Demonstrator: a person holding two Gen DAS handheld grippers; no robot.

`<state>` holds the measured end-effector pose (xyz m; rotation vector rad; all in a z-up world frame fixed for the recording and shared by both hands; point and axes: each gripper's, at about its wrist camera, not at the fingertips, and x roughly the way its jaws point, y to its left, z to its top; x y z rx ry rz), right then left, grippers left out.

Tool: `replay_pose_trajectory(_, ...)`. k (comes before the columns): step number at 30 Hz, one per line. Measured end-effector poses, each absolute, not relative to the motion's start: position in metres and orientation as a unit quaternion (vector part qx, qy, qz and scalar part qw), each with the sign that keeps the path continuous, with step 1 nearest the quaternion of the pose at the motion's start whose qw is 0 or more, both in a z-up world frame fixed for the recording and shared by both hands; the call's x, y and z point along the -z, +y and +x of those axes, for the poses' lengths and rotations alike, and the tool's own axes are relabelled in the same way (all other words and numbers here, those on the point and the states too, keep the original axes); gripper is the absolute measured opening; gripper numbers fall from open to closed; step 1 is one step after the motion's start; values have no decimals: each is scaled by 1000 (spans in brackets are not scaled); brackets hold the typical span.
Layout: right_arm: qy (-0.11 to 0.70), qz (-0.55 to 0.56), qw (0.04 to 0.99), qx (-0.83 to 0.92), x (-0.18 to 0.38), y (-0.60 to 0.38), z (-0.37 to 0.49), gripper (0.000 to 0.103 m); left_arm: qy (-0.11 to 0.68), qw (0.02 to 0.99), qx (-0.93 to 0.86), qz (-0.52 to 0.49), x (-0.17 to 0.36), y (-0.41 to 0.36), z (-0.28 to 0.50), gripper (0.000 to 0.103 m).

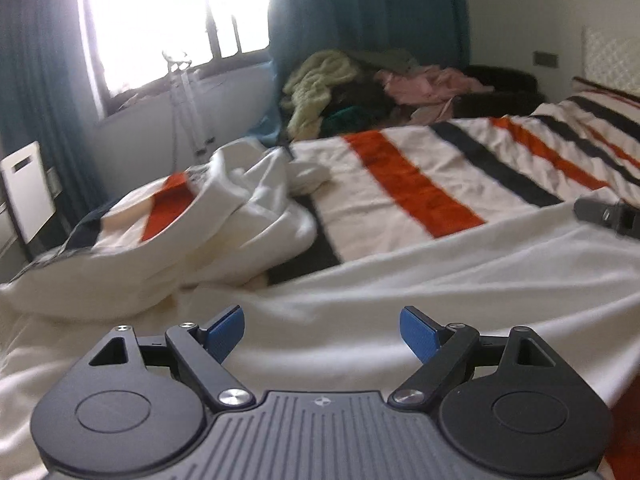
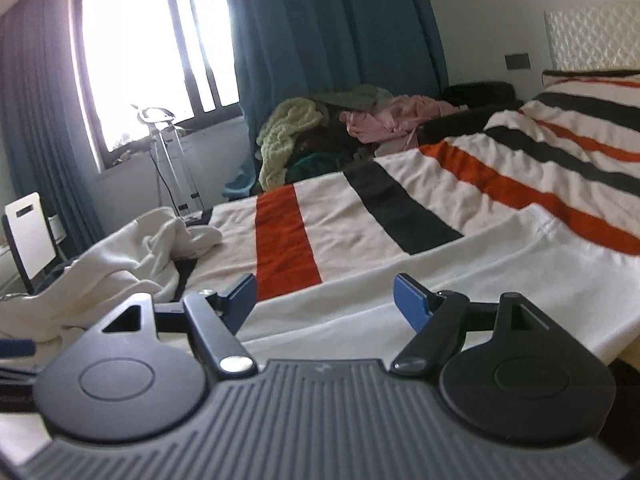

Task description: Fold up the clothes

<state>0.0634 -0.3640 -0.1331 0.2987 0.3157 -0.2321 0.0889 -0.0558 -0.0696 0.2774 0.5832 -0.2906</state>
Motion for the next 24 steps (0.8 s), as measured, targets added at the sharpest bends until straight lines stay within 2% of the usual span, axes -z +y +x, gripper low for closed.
replay_pose_trajectory(6,164,125,968,141,153,-361,81,77,312,932,126,135,91,-84,140,89)
replay_pose_trajectory(11,158,133,966,158,161,-364,88,77,300,936,94,159,102,-113,196,89)
replay_pose_trajectory(15,127,113,971,168,161,-357,93,77,285,938,56,191,107,-139,250,91)
replay_pose_trajectory(20,80,84,980,159,159,-346,98,77,301,944,15,132,111,-160,331,92)
replay_pose_trajectory(24,81,89,979,162,168,-351,110,77,296,940,-20,167,128,-186,390,92)
